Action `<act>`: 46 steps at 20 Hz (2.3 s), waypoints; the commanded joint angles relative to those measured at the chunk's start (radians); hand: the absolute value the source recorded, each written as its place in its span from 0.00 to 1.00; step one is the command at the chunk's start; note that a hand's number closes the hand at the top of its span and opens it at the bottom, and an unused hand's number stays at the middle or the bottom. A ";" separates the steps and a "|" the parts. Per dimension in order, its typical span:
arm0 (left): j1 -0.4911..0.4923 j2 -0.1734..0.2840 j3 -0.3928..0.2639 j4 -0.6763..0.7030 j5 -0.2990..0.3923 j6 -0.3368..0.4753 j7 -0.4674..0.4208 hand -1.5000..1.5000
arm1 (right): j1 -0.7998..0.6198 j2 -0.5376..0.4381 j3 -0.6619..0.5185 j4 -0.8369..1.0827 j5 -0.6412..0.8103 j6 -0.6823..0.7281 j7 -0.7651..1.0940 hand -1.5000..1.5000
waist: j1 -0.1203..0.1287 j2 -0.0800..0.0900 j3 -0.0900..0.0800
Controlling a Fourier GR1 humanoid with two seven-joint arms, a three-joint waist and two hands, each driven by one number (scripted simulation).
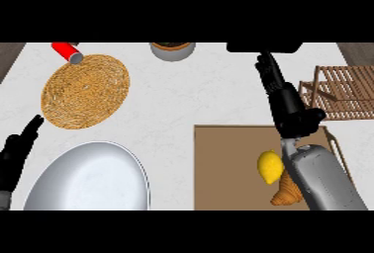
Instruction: Pick the lemon from the tray and place it in the tiered shelf
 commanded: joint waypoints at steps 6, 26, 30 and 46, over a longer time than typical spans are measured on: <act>-0.123 -0.241 0.007 -0.222 0.066 0.140 -0.104 0.50 | 0.024 -0.054 0.006 0.034 -0.040 0.113 0.103 1.00 | 0.004 -0.048 0.027; -0.079 -0.259 0.025 -0.284 0.095 0.104 -0.051 0.50 | 0.166 -0.576 0.034 -0.468 0.025 0.459 0.556 0.00 | -0.005 -0.050 0.022; -0.069 -0.262 -0.001 -0.303 0.085 0.088 -0.052 0.50 | 0.056 -0.628 0.134 -0.518 0.131 0.511 0.777 0.00 | 0.018 -0.047 0.022; -0.063 -0.315 -0.016 -0.329 0.024 0.127 -0.035 0.50 | -0.033 -0.461 0.463 -0.381 0.444 0.620 1.132 0.00 | 0.003 -0.043 0.027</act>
